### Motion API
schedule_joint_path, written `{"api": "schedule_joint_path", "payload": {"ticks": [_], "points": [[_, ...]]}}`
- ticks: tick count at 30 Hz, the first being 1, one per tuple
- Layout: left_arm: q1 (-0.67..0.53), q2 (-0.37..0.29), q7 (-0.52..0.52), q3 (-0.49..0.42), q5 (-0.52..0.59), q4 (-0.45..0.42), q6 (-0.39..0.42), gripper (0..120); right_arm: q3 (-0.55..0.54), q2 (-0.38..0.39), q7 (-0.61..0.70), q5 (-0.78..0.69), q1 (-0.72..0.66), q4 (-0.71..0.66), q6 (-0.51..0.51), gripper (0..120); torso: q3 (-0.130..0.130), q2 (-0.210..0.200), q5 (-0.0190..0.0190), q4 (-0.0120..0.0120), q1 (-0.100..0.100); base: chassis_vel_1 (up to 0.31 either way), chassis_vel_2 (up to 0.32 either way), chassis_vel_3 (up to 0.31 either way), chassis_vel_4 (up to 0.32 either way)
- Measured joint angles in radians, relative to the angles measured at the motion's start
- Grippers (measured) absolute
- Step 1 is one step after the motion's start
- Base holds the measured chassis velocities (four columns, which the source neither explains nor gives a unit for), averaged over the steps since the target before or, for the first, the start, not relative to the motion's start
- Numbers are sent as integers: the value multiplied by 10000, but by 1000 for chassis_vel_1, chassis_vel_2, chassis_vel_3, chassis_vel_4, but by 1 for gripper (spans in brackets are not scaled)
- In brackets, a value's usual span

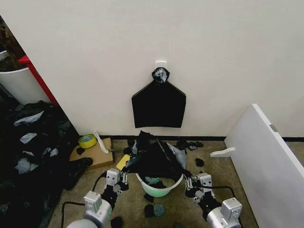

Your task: Place the garbage bag over the trash bin.

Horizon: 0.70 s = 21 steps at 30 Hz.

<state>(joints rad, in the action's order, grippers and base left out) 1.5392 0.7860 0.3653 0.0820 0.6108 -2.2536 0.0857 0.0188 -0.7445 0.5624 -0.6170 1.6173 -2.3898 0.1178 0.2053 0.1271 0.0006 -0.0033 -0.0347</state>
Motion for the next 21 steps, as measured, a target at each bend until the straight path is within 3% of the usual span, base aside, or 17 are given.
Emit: {"api": "schedule_joint_path", "payload": {"ticks": [5,21], "points": [[-340,-306,-3,-839,-45,103,179,0,-269,248,449,-224,-142,91,763,0,0,0,0,0,0,0,0,0,0],[-167,-178,576,-1447,-1160,599,693,0,-788,27,1111,-116,-407,806,1609,0,0,0,2,1,0,0,0,0,0]]}}
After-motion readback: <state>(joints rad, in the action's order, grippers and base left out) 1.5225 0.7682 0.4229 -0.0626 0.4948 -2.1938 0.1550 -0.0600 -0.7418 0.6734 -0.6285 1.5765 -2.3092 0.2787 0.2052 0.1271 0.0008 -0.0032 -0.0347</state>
